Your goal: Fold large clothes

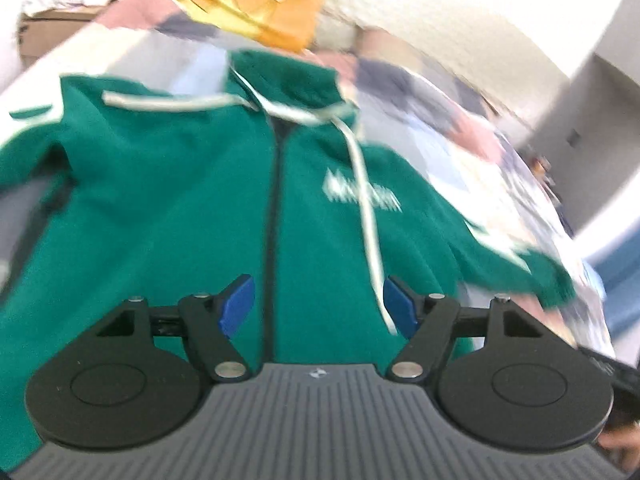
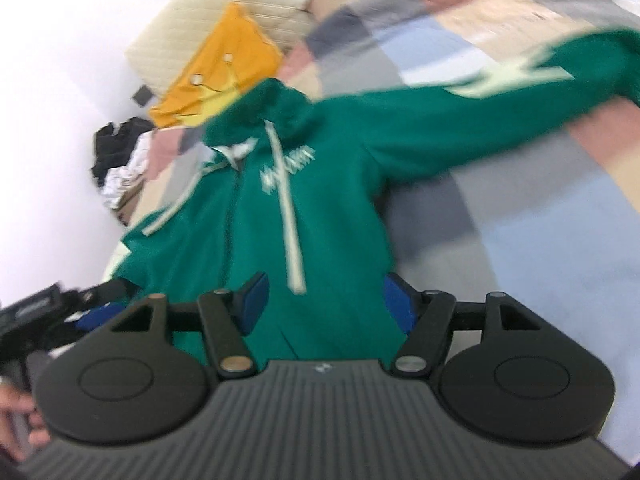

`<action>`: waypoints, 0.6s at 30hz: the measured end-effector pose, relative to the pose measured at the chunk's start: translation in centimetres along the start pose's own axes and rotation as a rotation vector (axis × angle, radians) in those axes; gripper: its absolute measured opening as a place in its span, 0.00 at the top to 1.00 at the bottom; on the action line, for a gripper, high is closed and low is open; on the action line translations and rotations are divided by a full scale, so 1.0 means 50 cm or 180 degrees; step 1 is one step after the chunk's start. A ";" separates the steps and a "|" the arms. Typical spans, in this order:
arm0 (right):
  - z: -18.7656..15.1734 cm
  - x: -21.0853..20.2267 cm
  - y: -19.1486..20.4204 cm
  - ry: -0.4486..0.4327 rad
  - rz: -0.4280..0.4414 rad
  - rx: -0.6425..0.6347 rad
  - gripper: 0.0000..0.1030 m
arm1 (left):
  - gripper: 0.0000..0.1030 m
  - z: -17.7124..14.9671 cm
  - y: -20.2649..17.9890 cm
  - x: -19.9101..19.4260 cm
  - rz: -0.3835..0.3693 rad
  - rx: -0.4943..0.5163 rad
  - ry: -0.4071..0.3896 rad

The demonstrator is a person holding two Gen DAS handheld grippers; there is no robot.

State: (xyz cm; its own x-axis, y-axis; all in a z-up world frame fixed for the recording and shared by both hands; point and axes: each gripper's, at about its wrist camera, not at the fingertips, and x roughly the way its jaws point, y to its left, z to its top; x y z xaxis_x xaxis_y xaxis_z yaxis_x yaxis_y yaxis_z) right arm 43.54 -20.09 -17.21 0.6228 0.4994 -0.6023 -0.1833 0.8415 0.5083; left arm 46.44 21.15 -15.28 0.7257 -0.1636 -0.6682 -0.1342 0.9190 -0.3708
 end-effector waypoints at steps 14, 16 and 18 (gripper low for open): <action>0.308 0.503 0.102 -0.0037 0.0843 0.0218 0.35 | 0.23 0.340 0.160 0.411 -0.0125 -0.0055 -0.0430; 0.340 0.571 0.117 -0.0071 0.0878 0.0314 0.35 | 0.23 0.382 0.184 0.482 -0.0186 -0.0212 -0.0409; 0.373 0.620 0.131 -0.0227 0.0721 0.0271 0.35 | 0.23 0.417 0.202 0.541 -0.0107 -0.0290 -0.0402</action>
State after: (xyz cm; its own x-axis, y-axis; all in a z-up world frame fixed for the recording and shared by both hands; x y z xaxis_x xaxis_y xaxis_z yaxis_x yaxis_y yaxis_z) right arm 75.83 -2.95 -21.06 0.6257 0.6549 -0.4238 -0.2612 0.6879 0.6772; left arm 78.78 33.48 -23.64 0.8093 -0.1421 -0.5700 -0.1648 0.8764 -0.4525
